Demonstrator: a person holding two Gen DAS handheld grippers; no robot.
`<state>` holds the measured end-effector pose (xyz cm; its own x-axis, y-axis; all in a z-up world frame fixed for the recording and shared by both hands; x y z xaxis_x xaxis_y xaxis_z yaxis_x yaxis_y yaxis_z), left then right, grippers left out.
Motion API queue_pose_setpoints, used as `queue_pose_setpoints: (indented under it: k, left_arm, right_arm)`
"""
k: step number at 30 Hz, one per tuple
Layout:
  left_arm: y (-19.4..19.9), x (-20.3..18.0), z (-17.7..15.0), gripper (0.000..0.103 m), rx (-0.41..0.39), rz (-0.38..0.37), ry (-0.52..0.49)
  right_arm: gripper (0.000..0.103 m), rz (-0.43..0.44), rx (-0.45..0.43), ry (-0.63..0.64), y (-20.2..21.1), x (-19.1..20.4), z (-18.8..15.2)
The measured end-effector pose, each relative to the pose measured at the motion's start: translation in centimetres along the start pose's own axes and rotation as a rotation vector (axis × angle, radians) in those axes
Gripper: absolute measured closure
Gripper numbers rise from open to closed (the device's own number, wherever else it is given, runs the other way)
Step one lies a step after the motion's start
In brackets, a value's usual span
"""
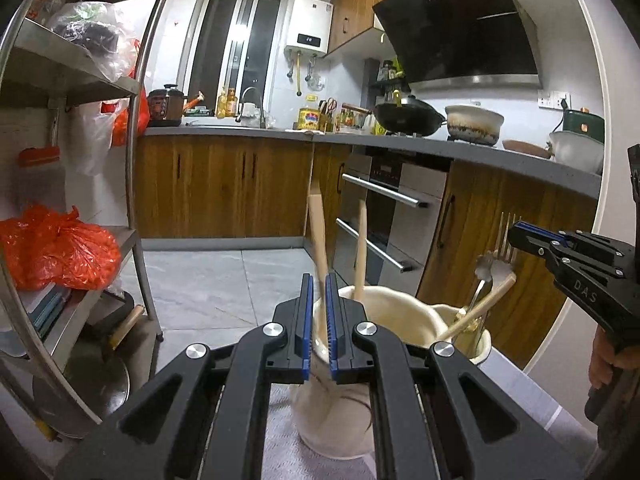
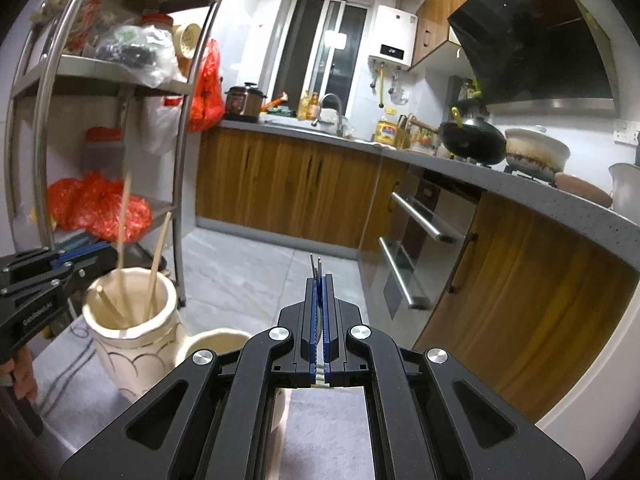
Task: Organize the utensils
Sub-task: 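Release chopstick into tall pot with left gripper while right gripper drops fork into short pot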
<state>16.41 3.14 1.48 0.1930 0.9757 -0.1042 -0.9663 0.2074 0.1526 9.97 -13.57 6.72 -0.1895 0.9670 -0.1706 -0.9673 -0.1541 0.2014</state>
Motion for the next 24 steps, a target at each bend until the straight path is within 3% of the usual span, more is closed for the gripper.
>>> queue_pose_setpoints:
  k: [11, 17, 19, 24]
  left_arm:
    - [-0.1, 0.0, 0.0, 0.094, 0.017, 0.018, -0.018]
    - [0.3, 0.1, 0.1, 0.072, 0.017, 0.029, -0.027]
    - [0.5, 0.2, 0.2, 0.066, 0.014, 0.033, -0.026]
    - [1.3, 0.6, 0.7, 0.048, 0.004, 0.045, -0.021]
  right_arm:
    - [0.1, 0.007, 0.043, -0.03, -0.8, -0.1, -0.7]
    - [0.097, 0.007, 0.047, -0.04, -0.7, -0.2, -0.7]
    - [0.083, 0.013, 0.044, -0.052, -0.6, -0.4, -0.5]
    - [0.07, 0.02, 0.021, -0.075, 0.2, -0.8, -0.2]
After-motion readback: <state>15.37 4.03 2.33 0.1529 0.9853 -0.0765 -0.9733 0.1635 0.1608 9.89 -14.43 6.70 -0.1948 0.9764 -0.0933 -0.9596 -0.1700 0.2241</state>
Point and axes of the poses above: each gripper's, at about its wrist camera, not at the fingertips, and y roughly against the way its jaws point, x to its left, z to its top, the point moved 4 cm from there along -y, roughly the way its jaws point, and after that the axes turned 9 degrees about -x, right-handed, at the moved point
